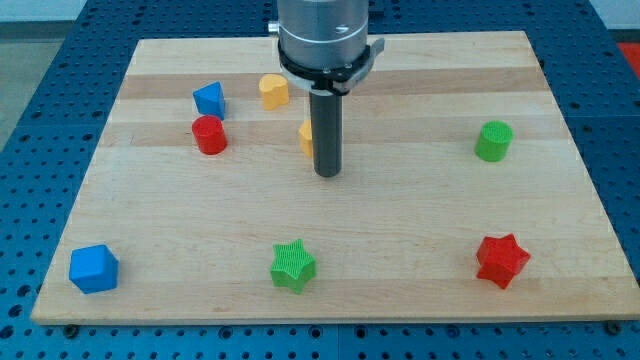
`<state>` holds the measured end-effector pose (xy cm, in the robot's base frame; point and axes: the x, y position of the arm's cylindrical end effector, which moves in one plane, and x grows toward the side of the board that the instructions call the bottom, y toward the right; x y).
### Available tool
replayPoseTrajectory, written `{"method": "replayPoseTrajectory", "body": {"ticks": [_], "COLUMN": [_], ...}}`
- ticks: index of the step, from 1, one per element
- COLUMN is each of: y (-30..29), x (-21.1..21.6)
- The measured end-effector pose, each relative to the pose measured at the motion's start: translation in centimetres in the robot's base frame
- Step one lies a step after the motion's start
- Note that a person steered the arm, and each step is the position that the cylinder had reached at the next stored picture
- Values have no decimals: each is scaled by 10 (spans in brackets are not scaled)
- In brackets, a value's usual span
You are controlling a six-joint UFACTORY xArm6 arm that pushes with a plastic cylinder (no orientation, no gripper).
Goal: Push the green circle towards the center right
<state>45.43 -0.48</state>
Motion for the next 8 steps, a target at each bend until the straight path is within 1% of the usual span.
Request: {"method": "replayPoseTrajectory", "body": {"ticks": [1, 2, 3, 5, 6, 7, 8], "y": [44, 120, 183, 234, 242, 242, 242], "x": [23, 42, 49, 45, 18, -28, -40]}}
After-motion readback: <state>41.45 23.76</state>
